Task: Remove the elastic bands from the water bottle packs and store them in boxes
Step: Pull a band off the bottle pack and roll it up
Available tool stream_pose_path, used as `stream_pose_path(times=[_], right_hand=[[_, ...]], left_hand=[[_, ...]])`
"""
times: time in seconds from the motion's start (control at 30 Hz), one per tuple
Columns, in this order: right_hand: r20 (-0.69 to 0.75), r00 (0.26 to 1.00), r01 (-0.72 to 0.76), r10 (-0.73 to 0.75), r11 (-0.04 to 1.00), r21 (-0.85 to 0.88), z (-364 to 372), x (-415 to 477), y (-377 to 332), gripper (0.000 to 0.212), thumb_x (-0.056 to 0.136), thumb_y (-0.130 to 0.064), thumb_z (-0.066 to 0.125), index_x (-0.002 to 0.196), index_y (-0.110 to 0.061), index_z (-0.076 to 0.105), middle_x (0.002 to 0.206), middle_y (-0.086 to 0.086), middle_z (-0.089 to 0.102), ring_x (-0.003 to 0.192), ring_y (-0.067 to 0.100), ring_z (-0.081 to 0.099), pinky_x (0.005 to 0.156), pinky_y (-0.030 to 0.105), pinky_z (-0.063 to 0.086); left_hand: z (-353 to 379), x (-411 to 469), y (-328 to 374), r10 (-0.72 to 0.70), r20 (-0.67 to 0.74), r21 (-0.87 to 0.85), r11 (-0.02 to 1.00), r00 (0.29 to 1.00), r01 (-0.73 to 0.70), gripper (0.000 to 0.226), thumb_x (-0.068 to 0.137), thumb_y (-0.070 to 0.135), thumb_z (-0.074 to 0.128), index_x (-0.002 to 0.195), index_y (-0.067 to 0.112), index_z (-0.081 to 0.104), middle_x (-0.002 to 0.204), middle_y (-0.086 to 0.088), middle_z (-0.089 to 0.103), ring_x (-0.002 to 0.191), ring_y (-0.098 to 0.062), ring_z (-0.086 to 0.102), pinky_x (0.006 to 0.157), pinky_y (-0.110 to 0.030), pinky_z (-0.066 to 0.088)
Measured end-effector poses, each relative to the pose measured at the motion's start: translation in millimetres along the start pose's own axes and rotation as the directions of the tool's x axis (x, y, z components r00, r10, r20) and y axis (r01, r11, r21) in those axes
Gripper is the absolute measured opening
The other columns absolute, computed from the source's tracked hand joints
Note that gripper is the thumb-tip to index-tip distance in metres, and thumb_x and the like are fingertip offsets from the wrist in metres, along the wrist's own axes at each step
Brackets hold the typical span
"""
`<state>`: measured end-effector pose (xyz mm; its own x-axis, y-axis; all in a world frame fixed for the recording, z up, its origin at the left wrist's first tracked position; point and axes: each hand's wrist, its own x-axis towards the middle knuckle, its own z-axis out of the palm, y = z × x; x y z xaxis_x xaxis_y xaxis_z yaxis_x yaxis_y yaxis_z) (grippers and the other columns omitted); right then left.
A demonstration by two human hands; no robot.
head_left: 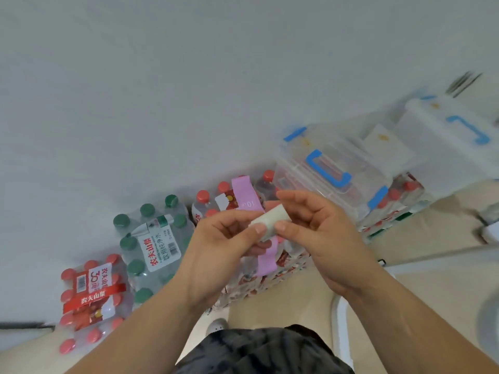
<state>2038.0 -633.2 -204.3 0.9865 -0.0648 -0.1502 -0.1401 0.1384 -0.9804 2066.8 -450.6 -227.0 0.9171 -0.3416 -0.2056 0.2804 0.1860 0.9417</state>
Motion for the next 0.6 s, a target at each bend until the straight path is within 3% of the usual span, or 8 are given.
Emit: stream_pose_path(times=[0.13,0.27,0.37,0.53,0.6], right_hand=[[-0.157,0.987,0.013,-0.028,0.996,-0.093,-0.3,3.8,-7.0,0.026,0.084,-0.004,0.079,0.105,-0.018,0.076,0.093,0.009,0.081,0.087,0.025,0.078,0.073,0.030,0.063],[-0.175,0.983,0.033,-0.062,0.985,-0.167,-13.9,8.6,-15.4,0.026,0.084,0.000,0.079,0.104,-0.016,0.077,0.093,0.007,0.081,0.084,0.022,0.078,0.070,0.024,0.060],[-0.144,0.983,0.085,-0.111,0.981,-0.176,-29.8,11.4,-22.2,0.029,0.085,0.001,0.078,0.105,-0.020,0.078,0.094,0.005,0.081,0.085,0.021,0.078,0.073,0.025,0.060],[-0.179,0.971,0.136,-0.158,0.983,-0.127,-73.4,21.5,-24.8,0.030,0.085,0.003,0.077,0.107,-0.017,0.076,0.094,0.004,0.080,0.083,0.016,0.076,0.066,0.022,0.059],[-0.185,0.963,0.179,-0.197,0.978,-0.110,-97.8,29.0,-28.7,0.030,0.085,0.003,0.078,0.108,-0.016,0.076,0.096,0.005,0.080,0.086,0.018,0.077,0.073,0.022,0.059]], left_hand=[[0.6,16.3,2.6,0.080,0.018,0.065,0.995,0.997,-0.081,0.022,0.080,0.012,0.082,0.096,0.025,0.079,0.084,-0.007,0.078,0.080,-0.033,0.074,0.072,-0.042,0.063],[12.1,30.4,6.0,0.095,0.093,0.024,0.995,0.991,-0.097,0.029,0.077,-0.001,0.081,0.094,0.022,0.078,0.082,-0.003,0.078,0.073,-0.013,0.073,0.067,-0.020,0.056],[25.3,43.5,8.4,0.085,0.134,-0.027,0.996,0.987,-0.082,0.027,0.073,0.012,0.084,0.098,0.021,0.079,0.091,-0.006,0.079,0.081,-0.018,0.076,0.072,-0.022,0.058],[60.8,72.7,11.3,0.039,0.195,0.032,0.998,0.980,-0.046,0.029,0.077,0.023,0.083,0.105,0.016,0.078,0.100,-0.011,0.079,0.091,-0.030,0.076,0.080,-0.031,0.060],[83.7,85.8,11.7,0.030,0.174,0.083,0.996,0.984,-0.045,0.032,0.074,0.029,0.086,0.104,0.022,0.079,0.100,-0.010,0.079,0.092,-0.034,0.075,0.082,-0.038,0.062]])
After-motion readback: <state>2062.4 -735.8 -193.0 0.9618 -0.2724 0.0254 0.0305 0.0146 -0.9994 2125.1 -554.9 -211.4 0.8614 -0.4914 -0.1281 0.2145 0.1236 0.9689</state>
